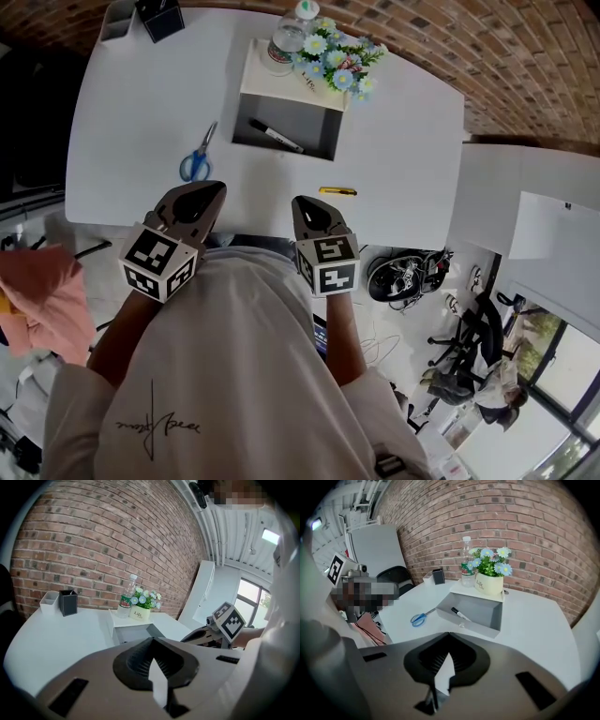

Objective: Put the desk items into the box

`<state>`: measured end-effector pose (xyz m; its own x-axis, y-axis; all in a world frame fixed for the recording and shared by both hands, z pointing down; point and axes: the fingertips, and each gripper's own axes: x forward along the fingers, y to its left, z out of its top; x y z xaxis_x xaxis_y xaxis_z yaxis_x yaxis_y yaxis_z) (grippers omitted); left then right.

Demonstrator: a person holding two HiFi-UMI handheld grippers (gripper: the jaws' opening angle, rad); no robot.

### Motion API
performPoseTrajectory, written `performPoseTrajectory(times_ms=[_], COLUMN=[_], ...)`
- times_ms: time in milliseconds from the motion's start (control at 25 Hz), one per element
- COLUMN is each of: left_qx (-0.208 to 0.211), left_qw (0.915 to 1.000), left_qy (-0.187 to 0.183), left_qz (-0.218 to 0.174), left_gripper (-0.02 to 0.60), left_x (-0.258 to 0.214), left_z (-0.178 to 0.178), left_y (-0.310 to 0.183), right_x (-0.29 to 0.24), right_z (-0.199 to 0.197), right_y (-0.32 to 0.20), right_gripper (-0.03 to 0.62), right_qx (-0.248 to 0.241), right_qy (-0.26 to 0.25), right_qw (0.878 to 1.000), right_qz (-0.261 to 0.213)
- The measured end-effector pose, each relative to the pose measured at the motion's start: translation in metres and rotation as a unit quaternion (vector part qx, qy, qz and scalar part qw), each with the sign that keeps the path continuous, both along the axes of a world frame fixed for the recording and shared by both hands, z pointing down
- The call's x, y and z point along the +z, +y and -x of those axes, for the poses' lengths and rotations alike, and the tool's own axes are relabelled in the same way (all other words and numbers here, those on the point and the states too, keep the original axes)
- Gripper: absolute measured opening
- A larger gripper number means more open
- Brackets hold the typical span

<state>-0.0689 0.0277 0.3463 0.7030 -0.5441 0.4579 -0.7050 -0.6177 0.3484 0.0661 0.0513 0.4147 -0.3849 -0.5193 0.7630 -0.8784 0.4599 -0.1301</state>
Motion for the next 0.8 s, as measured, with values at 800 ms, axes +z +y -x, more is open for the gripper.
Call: performPoseTrajectory(times_ms=[800], left_qx=[-0.013], left_qw=[0.9994], left_qy=[0.013], left_qz=[0.029], left_gripper=[0.005], left_x=[0.011], left_z=[-0.012], left_y=[0.004], right_x=[0.04], right_z=[-0.065], right_y=[0.003], right_gripper=[0.028], right_qx=[-0.069], right_qy=[0.088], right_qw=[0.993], right_qz=[0.038])
